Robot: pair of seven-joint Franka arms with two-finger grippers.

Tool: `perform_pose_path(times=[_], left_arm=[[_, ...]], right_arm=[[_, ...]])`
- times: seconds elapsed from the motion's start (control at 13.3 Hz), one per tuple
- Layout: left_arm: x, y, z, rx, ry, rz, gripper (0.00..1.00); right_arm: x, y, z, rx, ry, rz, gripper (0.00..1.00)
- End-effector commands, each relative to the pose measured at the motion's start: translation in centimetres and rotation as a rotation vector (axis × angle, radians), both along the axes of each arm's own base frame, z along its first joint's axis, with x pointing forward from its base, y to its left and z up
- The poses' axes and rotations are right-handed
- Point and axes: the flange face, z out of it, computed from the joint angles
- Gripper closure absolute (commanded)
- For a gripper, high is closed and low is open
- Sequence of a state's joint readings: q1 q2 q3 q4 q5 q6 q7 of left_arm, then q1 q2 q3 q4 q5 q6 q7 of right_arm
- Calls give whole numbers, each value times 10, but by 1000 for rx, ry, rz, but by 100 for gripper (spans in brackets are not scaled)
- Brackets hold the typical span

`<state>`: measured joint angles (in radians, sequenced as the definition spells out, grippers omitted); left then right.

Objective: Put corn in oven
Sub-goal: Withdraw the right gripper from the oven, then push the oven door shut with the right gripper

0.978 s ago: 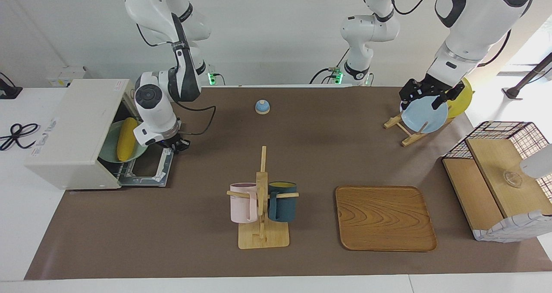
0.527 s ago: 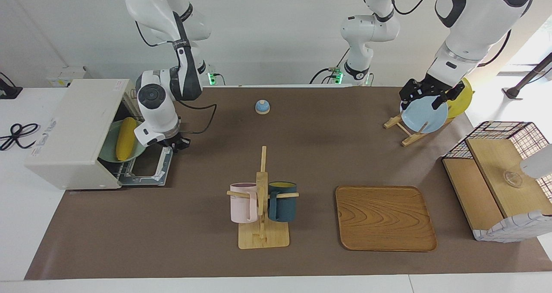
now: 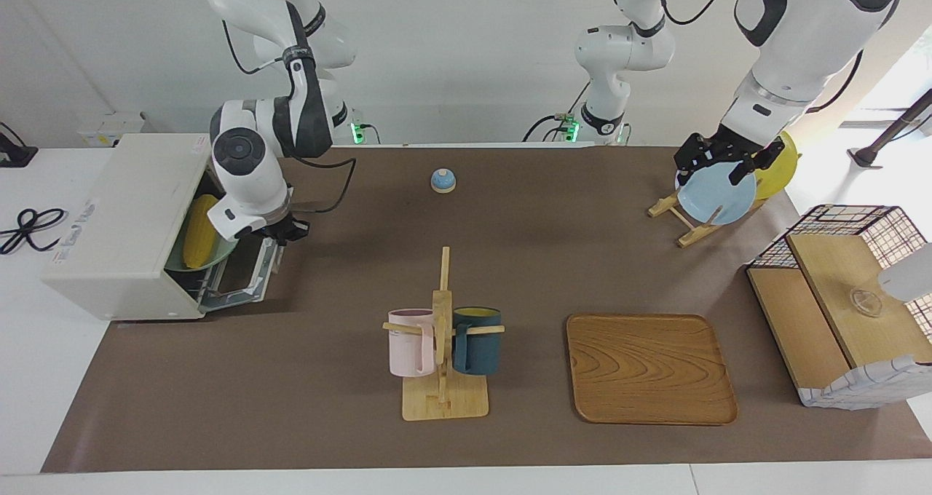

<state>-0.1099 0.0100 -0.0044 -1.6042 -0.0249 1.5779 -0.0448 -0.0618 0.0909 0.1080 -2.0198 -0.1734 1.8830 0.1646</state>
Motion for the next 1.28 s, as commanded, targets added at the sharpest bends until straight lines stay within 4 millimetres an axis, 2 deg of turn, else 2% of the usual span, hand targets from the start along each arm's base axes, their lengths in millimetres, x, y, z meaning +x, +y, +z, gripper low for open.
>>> perform_pose_path(times=[0.0, 0.15, 0.6, 1.2], left_arm=[[-4, 2, 1, -11, 8, 7, 0], [-4, 2, 1, -11, 8, 7, 0], [-4, 2, 1, -11, 8, 7, 0], [-4, 2, 0, -9, 8, 7, 0]], right_arm=[[8, -60, 17, -11, -9, 31, 100], [4, -66, 32, -9, -9, 50, 100], [-9, -92, 56, 4, 3, 88, 100], [-7, -97, 96, 5, 28, 128, 100]])
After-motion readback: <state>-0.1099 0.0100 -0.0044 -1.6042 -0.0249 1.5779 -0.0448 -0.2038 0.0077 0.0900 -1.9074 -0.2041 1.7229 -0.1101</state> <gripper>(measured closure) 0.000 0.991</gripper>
